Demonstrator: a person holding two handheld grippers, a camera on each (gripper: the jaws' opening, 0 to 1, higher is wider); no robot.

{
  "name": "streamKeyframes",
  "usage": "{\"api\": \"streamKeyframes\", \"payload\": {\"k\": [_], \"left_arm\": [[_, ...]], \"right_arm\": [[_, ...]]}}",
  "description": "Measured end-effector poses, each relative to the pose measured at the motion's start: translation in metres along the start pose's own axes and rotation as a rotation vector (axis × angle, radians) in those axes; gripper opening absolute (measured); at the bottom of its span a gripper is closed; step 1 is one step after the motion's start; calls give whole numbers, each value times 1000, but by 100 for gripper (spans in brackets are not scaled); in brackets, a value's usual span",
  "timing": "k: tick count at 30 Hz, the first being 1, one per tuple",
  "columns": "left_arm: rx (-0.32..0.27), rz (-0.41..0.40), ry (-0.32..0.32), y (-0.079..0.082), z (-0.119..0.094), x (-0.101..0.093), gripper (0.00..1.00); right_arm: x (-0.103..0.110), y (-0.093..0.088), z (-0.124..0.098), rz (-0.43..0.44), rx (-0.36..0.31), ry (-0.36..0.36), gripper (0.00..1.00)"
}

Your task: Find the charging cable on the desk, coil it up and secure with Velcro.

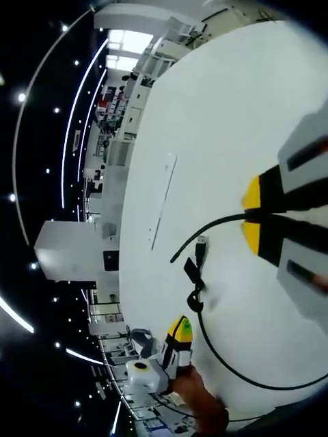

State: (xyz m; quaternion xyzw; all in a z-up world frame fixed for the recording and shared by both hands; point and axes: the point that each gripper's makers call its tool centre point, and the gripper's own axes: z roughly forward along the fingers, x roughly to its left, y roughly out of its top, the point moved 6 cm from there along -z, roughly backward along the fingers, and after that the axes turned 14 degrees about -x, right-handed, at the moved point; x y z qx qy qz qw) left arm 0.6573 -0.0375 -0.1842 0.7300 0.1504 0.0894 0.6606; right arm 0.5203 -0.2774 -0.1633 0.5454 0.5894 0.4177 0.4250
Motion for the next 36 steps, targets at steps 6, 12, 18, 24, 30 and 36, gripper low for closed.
{"api": "streamKeyframes", "payload": {"k": [6,12,18,24,30,36], "left_arm": [[86,-35,23,-14,3,8,19],[91,52,32,-14,-1,-5,18],[82,53,10,-10,-5,-7,6],[93,77,15,-7,-5,-2,4],[69,117,-18,-4,-1,1,4],[63,138,-69,1,3,4,4]], "right_arm": [[1,-1,-1,0,1,2,4],[4,0,-1,-2,-6,5,4],[6,1,-2,-5,-11,8,3],[7,1,-2,-3,-12,16,3],[10,2,-3,-6,-16,25,3],[12,5,-4,-4,-25,37,3]]}}
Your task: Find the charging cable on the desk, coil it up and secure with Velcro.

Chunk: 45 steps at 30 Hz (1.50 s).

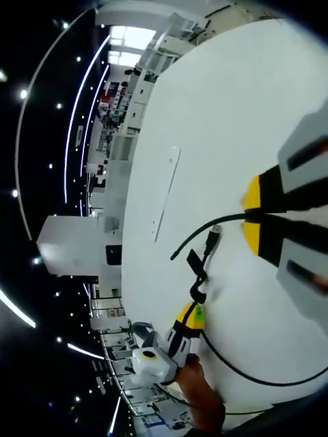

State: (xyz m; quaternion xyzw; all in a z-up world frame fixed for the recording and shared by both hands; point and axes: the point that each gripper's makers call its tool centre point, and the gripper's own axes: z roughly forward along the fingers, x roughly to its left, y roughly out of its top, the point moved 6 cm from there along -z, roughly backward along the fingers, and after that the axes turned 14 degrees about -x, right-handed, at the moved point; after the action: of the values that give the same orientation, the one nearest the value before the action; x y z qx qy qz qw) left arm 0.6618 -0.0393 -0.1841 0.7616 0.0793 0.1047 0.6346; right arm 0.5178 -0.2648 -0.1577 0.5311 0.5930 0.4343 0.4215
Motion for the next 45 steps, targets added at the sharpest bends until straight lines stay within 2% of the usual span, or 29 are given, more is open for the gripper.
{"api": "streamKeyframes", "payload": {"k": [13,24,45], "left_arm": [[6,31,-112,-6,12,10,4],[1,48,-186,-14,16,4,4],[-7,81,-246,-17,24,-7,4]], "right_arm": [[16,7,18,17,-1,85,3],[34,6,45,1,25,172,3],[50,-7,77,-35,65,284,3]]}}
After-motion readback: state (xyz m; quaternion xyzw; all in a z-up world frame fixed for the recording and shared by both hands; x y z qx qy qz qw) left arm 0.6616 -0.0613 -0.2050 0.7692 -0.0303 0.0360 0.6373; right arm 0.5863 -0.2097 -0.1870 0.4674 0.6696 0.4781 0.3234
